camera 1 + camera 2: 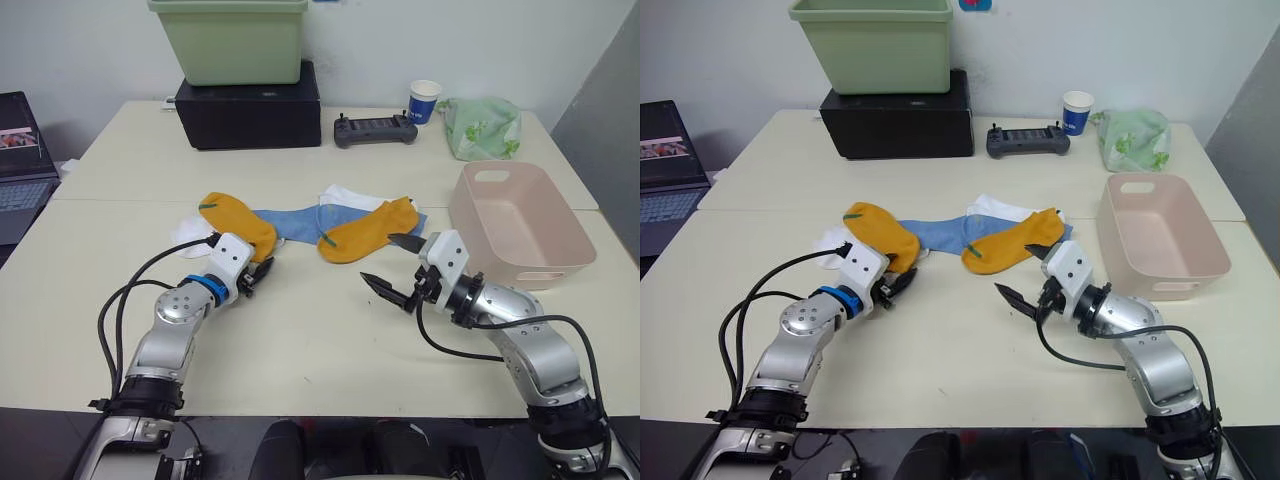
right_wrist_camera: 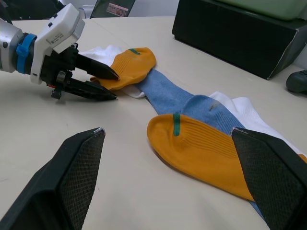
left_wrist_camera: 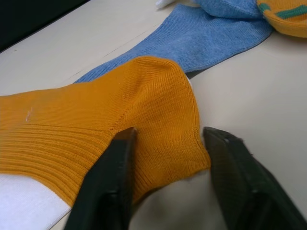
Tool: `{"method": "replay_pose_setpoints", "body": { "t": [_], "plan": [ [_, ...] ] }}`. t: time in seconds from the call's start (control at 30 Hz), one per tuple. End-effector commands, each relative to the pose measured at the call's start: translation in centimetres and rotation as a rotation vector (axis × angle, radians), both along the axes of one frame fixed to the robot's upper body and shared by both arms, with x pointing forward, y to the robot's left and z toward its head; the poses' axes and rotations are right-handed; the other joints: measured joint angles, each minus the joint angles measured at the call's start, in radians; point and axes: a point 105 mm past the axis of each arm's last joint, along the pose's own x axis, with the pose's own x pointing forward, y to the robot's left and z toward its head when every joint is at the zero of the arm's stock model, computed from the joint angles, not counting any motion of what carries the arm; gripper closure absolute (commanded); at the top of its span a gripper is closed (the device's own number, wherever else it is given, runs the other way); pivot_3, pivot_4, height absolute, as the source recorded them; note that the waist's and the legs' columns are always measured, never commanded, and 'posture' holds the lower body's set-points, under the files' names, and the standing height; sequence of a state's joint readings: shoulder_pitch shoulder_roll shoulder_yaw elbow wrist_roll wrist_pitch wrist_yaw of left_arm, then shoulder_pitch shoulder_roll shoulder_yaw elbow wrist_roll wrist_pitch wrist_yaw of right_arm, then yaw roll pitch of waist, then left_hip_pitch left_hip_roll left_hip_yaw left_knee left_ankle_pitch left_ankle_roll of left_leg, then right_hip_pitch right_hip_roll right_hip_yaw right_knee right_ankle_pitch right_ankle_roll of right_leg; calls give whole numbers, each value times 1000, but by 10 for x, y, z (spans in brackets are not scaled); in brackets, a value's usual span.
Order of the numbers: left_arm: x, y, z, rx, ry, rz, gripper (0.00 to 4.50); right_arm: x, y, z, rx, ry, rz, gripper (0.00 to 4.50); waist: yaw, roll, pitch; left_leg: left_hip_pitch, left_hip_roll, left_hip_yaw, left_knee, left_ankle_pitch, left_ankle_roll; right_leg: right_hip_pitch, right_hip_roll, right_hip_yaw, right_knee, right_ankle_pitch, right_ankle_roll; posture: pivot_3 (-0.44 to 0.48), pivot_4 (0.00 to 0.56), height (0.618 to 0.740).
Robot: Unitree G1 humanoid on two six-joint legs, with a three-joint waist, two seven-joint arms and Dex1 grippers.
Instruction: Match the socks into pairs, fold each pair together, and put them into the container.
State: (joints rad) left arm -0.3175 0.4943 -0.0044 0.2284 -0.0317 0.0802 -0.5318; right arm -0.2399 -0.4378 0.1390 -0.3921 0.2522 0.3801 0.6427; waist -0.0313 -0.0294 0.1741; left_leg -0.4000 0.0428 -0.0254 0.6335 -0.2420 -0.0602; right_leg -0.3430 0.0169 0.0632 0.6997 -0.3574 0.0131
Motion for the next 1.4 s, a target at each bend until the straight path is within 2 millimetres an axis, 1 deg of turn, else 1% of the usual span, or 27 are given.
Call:
{"method": "replay_pose_setpoints", "body": {
  "t": [0.03,0.1,0.13,0.23,0.3,0.43,0.53,0.6,0.67,0.77,0.93,0.97,1.0,1.03,1.07,1.1,1.13,1.17,1.2,1.3,1.33,1.4],
  "plan": [
    [0,-3,10,-2,-47,-10,3524,-4,1,12,4,-52,-2,0,0,0,0,0,0,0,0,0,0,0,0,0,0,0,0,0,150,740],
    [-3,-2,9,-3,-45,-10,4229,-3,-1,12,7,-52,-12,0,0,0,0,0,0,0,0,0,0,0,0,0,0,0,0,0,150,740],
    [-3,-2,9,-7,-45,-8,4469,-2,-1,12,7,-53,-15,0,0,0,0,0,0,0,0,0,0,0,0,0,0,0,0,0,150,740],
    [-6,-2,14,-17,-59,-5,4469,-2,-1,11,8,-51,-15,0,0,0,0,0,0,0,0,0,0,0,0,0,0,0,0,0,150,740],
    [-9,-3,23,-35,-83,-22,4469,-1,-3,10,6,-52,-22,0,0,0,0,0,0,0,0,0,0,0,0,0,0,0,0,0,150,740],
    [-31,-7,47,-64,-103,-101,4469,3,-10,6,18,-44,-63,0,-1,0,0,0,0,0,0,0,0,0,0,0,0,0,0,0,150,740],
    [-50,-19,53,-110,-44,-202,4469,3,-12,4,15,-39,-69,0,-1,0,0,0,1,0,0,0,0,0,0,0,0,0,0,0,150,740],
    [-66,-32,53,-157,36,-290,4469,5,-16,4,7,-45,-84,0,-1,0,0,0,0,1,0,0,0,0,0,0,0,0,0,0,150,740],
    [-74,-43,51,-195,99,-341,4469,7,-18,5,6,-48,-93,0,-1,0,0,0,0,1,0,0,0,0,0,1,0,0,0,0,150,740],
    [-79,-81,47,-280,170,-468,4469,7,-29,7,-21,-53,-112,0,6,1,0,0,-1,-1,0,0,0,1,0,0,0,0,0,0,150,740],
    [-81,-119,41,-335,253,-582,4469,10,-45,13,-36,-60,-158,0,3,0,1,0,-2,0,2,0,0,2,0,1,-1,0,1,0,150,740],
    [-87,-135,38,-349,298,-641,4469,10,-49,14,-44,-59,-166,0,2,0,1,0,-2,-1,2,0,0,2,0,0,-1,0,1,0,150,740],
    [-91,-145,35,-356,330,-684,4469,10,-52,14,-50,-58,-172,0,2,0,1,0,-1,-1,2,0,0,2,0,0,-1,0,1,0,150,740],
    [-94,-152,34,-359,351,-712,4469,9,-53,14,-54,-58,-174,0,1,0,1,0,-1,-1,2,0,0,2,0,0,-1,0,1,0,150,740],
    [-95,-156,36,-379,365,-721,4272,9,-54,14,-59,-58,-174,0,0,0,1,0,-1,0,2,0,0,2,0,1,-1,0,1,0,150,740],
    [-94,-156,39,-405,373,-715,4056,8,-54,14,-61,-56,-176,0,-3,0,1,0,-1,0,2,0,0,2,1,1,-1,0,1,0,150,740],
    [-90,-148,41,-423,370,-687,4050,7,-53,12,-57,-45,-182,0,-5,1,1,0,0,0,2,0,0,1,2,2,-1,0,1,0,150,740],
    [-84,-137,44,-435,358,-648,3718,6,-52,10,-55,-31,-183,0,-3,1,1,0,1,0,2,0,0,1,3,2,-1,0,1,0,150,740],
    [-79,-126,46,-439,348,-612,3569,4,-52,7,-47,-13,-183,0,-2,1,1,0,2,-1,2,0,0,1,4,1,-1,0,1,0,150,740],
    [-64,-91,45,-394,291,-478,2689,-3,-49,-6,-26,65,-181,0,-3,1,1,0,3,-1,2,0,0,1,4,2,-1,0,1,0,150,740],
    [-58,-80,43,-369,263,-425,2322,-6,-48,-10,-24,93,-175,0,-3,1,1,0,3,0,2,0,0,1,4,2,-1,0,1,0,150,740],
    [-44,-53,39,-330,220,-308,1721,-14,-46,-17,-30,147,-151,0,0,1,1,0,2,0,2,0,0,1,4,2,-1,0,1,0,150,740]
  ]
}}
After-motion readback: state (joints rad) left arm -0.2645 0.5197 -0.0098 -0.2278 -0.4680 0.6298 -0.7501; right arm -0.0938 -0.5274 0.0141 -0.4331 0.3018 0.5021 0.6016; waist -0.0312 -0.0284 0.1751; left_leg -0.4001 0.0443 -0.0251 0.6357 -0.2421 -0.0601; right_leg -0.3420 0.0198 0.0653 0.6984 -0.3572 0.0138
